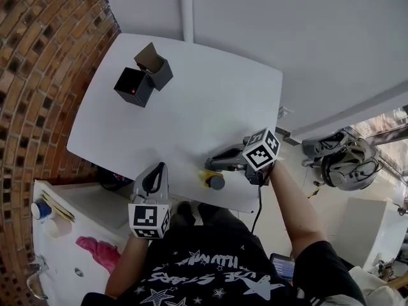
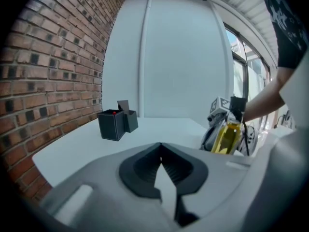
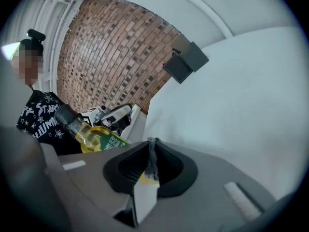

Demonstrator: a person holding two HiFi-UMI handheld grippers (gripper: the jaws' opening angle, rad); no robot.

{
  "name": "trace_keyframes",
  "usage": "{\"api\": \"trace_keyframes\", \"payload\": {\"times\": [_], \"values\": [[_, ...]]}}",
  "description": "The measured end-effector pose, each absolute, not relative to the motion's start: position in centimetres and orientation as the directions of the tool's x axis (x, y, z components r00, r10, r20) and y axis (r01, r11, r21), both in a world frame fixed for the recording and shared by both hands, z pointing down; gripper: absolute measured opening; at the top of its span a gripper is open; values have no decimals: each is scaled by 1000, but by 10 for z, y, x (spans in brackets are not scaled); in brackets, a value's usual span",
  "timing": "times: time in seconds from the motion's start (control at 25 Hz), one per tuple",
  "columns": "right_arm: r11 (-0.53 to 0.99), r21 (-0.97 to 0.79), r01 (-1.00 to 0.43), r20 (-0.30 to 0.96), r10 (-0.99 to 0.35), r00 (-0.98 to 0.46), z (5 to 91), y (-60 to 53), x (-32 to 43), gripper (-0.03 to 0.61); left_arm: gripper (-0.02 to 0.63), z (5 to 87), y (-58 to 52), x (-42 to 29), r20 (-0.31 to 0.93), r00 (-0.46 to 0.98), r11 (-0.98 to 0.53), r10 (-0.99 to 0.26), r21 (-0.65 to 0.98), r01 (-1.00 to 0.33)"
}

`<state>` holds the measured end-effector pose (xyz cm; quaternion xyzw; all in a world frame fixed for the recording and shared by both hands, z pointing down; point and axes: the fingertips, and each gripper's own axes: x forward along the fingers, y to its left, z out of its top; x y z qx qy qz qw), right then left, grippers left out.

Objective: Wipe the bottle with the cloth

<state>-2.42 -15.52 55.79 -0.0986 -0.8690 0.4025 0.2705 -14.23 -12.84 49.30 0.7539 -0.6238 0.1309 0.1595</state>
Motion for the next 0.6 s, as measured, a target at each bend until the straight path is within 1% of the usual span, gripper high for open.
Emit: {"api": "trace_keyframes", "payload": {"times": [0.08, 0.16, 0.24, 0.32, 0.44, 0.6], "values": [[716, -691, -95, 391, 260, -883, 539, -166, -21, 40, 5, 491, -127, -143, 389, 193, -178, -901, 73, -981], [785, -589, -192, 397, 75, -915, 517, -177, -14, 40, 5, 488, -126, -144, 380, 198, -185, -904, 70, -980], [835, -456, -308, 414, -107, -904, 498, -180, -5, 40, 5, 486, -124, -144, 372, 208, -195, -905, 72, -978], [852, -327, -408, 424, -254, -869, 487, -178, 4, 40, 5, 484, -123, -141, 363, 229, -216, -903, 76, -973], [804, -197, -561, 409, -453, -792, 475, -178, 20, 40, 5, 481, -119, -133, 349, 270, -258, -897, 82, -963], [639, -154, -754, 343, -681, -647, 454, -173, 46, 40, 5, 477, -112, -129, 336, 312, -301, -889, 86, -950]]}}
